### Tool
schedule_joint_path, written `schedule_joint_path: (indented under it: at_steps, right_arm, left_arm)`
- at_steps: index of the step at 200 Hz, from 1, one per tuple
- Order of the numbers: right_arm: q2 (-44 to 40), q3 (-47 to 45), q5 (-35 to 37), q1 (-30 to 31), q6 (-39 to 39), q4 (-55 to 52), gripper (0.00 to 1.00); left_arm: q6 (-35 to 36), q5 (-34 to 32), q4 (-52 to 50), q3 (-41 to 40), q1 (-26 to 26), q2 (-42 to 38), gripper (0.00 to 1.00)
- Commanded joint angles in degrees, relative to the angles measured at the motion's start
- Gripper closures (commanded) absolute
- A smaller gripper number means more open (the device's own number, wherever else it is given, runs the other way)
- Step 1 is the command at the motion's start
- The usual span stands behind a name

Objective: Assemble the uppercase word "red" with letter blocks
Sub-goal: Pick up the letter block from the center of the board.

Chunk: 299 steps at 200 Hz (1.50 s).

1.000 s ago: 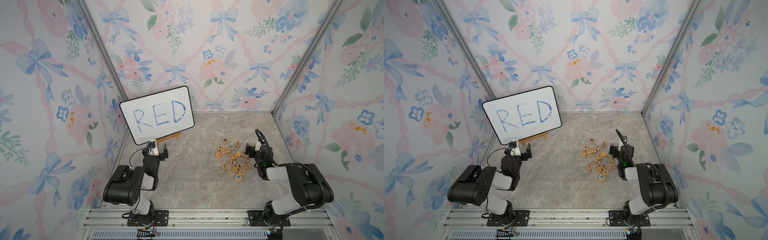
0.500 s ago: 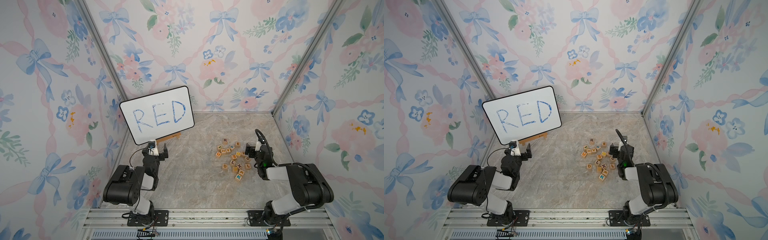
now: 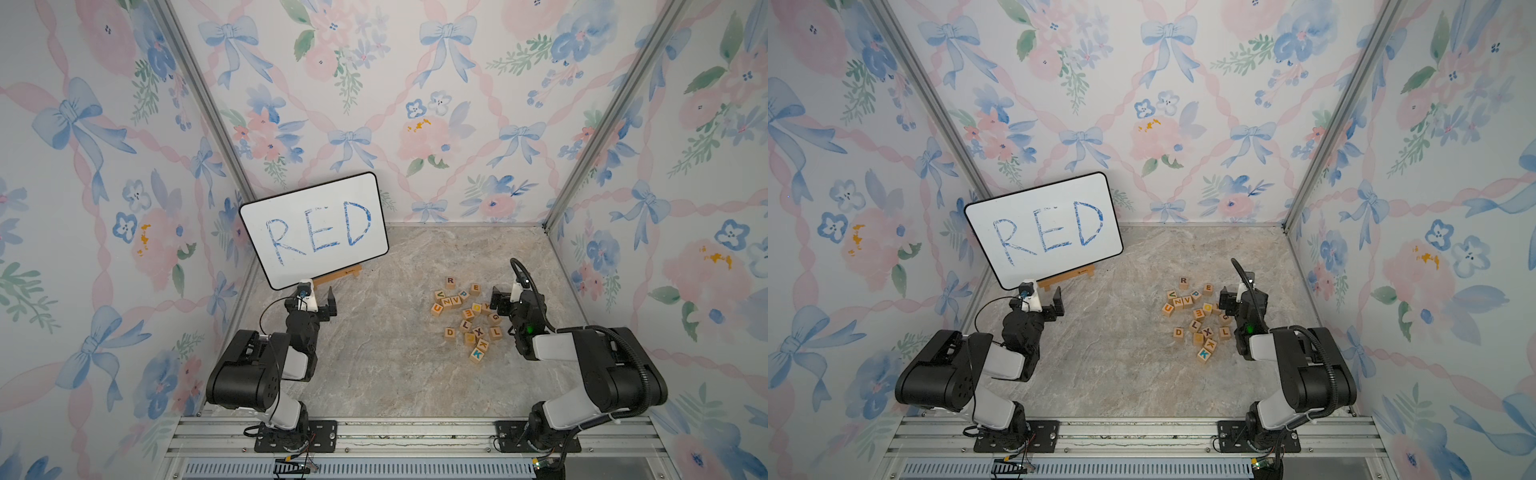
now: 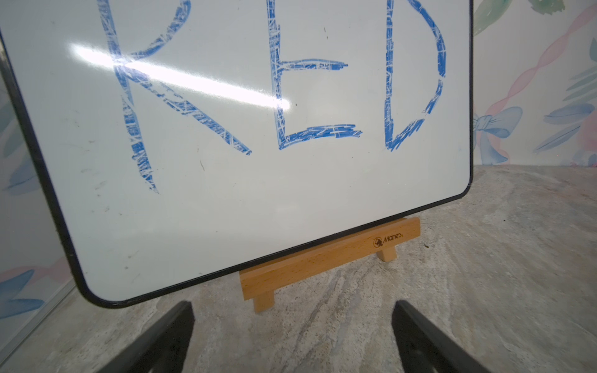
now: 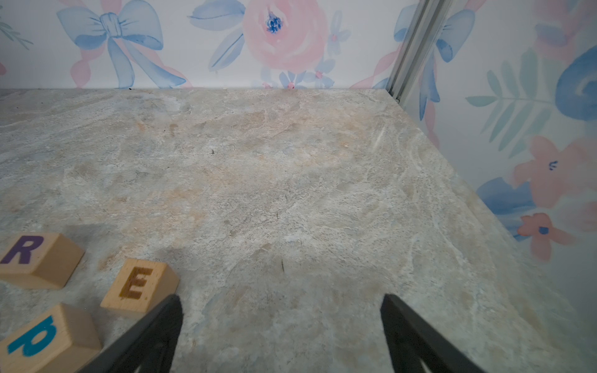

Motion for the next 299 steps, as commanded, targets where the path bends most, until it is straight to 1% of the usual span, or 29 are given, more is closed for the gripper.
schedule_joint_path:
  at_steps: [1, 16, 25, 33, 43, 56, 72, 87, 110, 138, 165, 175, 204, 207, 218, 247, 268, 299]
  right_arm:
    - [-1.0, 0.8, 1.5, -0.2, 0.3, 0.6, 0.03]
    - [-3.8, 3.9, 2.4, -1.0, 1.5, -7.1, 0.03]
    - [-5.1, 7.4, 2.3, -1.5, 2.0, -15.7, 0.03]
    - [-5.1, 9.7, 3.5, -1.7, 2.0, -20.6, 0.03]
    - [-5.0, 11.1, 4.3, -1.7, 2.2, -23.0, 0.03]
    - [-5.1, 11.3, 4.3, -1.8, 2.3, -23.1, 0.03]
    - [-5.3, 12.9, 4.7, -1.7, 2.3, -25.7, 0.03]
    - [-5.6, 16.0, 4.9, -1.7, 2.7, -31.5, 0.03]
    - [-5.3, 21.7, 4.4, -1.7, 3.8, -40.9, 0.03]
    - [-5.6, 27.1, 4.4, -1.3, 5.8, -49.5, 0.03]
    - [-6.3, 32.5, 2.7, -0.1, 9.0, -59.6, 0.03]
    - [-6.2, 34.9, 1.4, 0.4, 10.2, -64.1, 0.03]
    - [-5.6, 41.0, 1.0, 3.0, 12.4, -75.5, 0.03]
    - [-5.6, 41.5, 1.0, 3.2, 12.7, -76.6, 0.03]
    - [-5.4, 43.5, 0.9, 4.2, 13.7, -80.2, 0.03]
    - [-5.2, 48.1, -0.7, 7.1, 16.4, -87.0, 0.03]
    - [-4.8, 51.2, -1.4, 10.0, 18.4, -90.3, 0.03]
    - [-0.2, 58.3, -3.8, 13.7, 21.1, -97.9, 0.03]
  left_arm:
    - [1.0, -0.5, -1.5, 0.8, -0.9, -1.6, 0.02]
    - [1.2, -1.4, -2.7, 0.7, -1.3, -3.3, 0.02]
    - [1.3, -1.5, -4.3, 1.0, -1.3, -4.6, 0.02]
    - [1.2, -1.5, -6.4, 1.6, -1.3, -6.1, 0.02]
    - [1.2, -1.9, -9.3, 2.4, -1.4, -7.9, 0.02]
    - [1.4, -2.7, -13.7, 3.7, -1.8, -10.6, 0.02]
    - [1.5, -1.8, -17.5, 5.1, -2.2, -14.4, 0.02]
    - [1.6, 0.8, -22.1, 7.3, -2.4, -17.4, 0.02]
    - [1.8, 2.6, -30.4, 11.8, -3.4, -19.8, 0.02]
    - [3.2, 2.3, -39.4, 16.7, -6.2, -20.7, 0.02]
    - [3.1, 1.9, -49.4, 22.1, -9.4, -21.2, 0.02]
    - [2.7, 1.3, -52.8, 23.8, -10.7, -21.4, 0.02]
    - [0.4, 1.3, -62.7, 28.4, -14.2, -22.2, 0.02]
    - [0.3, 1.3, -63.3, 30.1, -14.6, -22.1, 0.02]
    - [0.1, 0.9, -66.6, 31.8, -16.2, -22.3, 0.02]
    - [-0.7, -0.7, -75.9, 36.1, -20.0, -21.8, 0.02]
    - [-3.1, -2.2, -80.9, 38.4, -22.5, -21.7, 0.02]
    - [-5.5, -2.2, -88.9, 43.5, -26.4, -19.4, 0.02]
